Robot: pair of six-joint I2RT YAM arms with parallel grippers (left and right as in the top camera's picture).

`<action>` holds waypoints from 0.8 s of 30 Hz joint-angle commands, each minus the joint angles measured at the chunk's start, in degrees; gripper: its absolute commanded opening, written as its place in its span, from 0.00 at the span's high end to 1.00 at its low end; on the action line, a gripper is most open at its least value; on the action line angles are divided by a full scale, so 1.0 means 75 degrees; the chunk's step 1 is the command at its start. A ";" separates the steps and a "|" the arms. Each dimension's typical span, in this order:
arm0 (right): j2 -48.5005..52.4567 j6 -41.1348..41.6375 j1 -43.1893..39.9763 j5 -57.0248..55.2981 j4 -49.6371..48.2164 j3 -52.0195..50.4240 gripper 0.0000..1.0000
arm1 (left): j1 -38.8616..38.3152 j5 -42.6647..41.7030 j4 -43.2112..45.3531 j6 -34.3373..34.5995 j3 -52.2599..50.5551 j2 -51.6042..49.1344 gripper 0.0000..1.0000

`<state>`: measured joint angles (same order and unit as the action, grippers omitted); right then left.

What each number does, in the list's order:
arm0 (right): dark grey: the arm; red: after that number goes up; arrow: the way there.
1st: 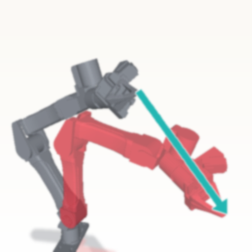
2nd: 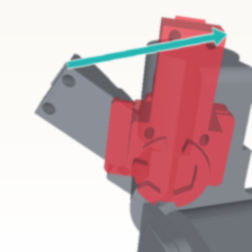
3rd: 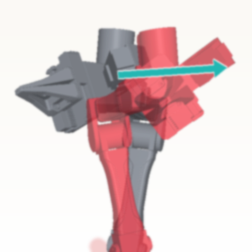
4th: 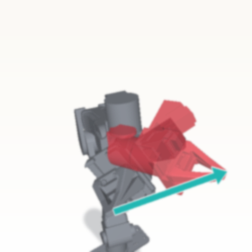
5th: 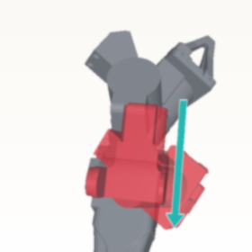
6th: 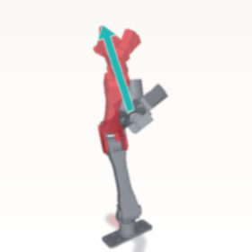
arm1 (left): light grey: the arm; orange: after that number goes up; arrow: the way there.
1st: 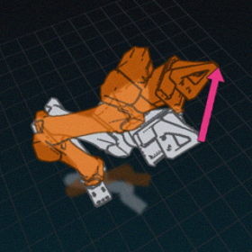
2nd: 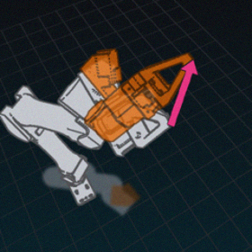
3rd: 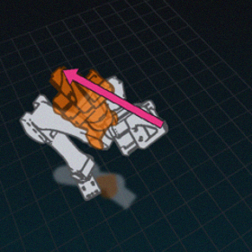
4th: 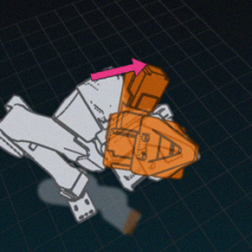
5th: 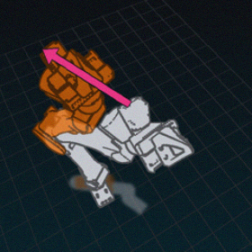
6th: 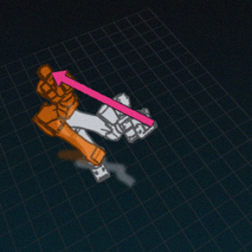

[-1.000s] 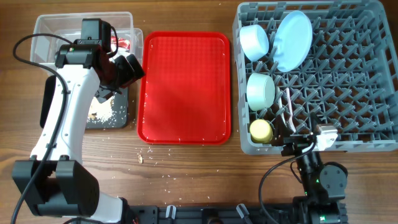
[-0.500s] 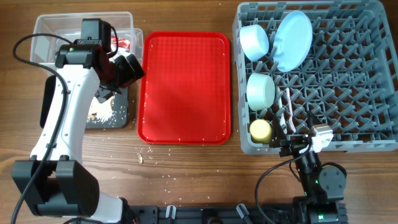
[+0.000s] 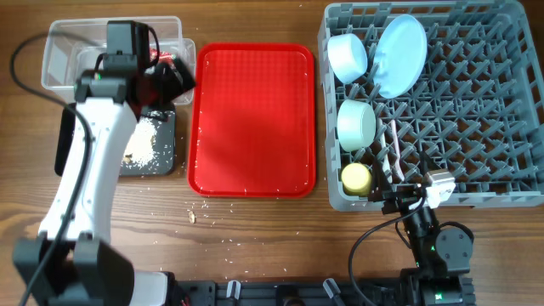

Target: Sort waste into correct bins and load items into the dishwasher rack

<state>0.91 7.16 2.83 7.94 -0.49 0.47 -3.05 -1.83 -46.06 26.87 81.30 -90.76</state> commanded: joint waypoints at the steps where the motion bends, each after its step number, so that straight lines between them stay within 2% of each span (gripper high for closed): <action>1: -0.0085 -0.0134 -0.0038 0.0152 -0.0041 -0.0023 0.00 | -0.0315 -0.0787 0.2288 -0.1632 -0.1521 0.1329 0.00; 3: -0.0085 -0.0134 -0.0038 0.0152 -0.0041 -0.0023 0.00 | -0.0259 -0.1303 0.3771 -0.1964 -0.2952 0.2343 0.00; 5: -0.0085 -0.0134 -0.0038 0.0152 -0.0041 -0.0023 0.00 | -0.0172 -0.1297 0.4584 -0.1964 -0.4130 0.3261 0.00; 10: -0.0085 -0.0134 -0.0038 0.0152 -0.0041 -0.0023 0.00 | 0.0329 -0.1326 0.6385 -0.1961 -0.7172 0.5968 0.00; 12: -0.0085 -0.0134 -0.0038 0.0152 -0.0041 -0.0023 0.00 | 0.0507 -0.1323 0.6697 -0.1961 -0.8268 0.7201 0.00; 15: -0.0085 -0.0134 -0.0038 0.0152 -0.0041 -0.0023 0.00 | 0.0659 -0.1239 0.6741 -0.1961 -0.9635 0.9177 0.00; 18: -0.0085 -0.0134 -0.0038 0.0152 -0.0041 -0.0023 0.00 | 0.0656 -0.1172 0.6706 -0.1958 -1.0398 1.0497 0.00; 21: -0.0085 -0.0131 -0.0038 0.0152 -0.0041 -0.0023 0.00 | 0.0650 -0.1070 0.6347 -0.1961 -1.0797 1.1401 0.00; 24: -0.0079 -0.0134 -0.0038 0.0152 -0.0041 -0.0023 0.00 | 0.0635 -0.0737 0.5750 -0.1958 -1.0797 1.1686 0.00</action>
<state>0.67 7.16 2.83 8.14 -0.49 0.38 1.52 -10.26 -0.21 13.13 1.02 -5.45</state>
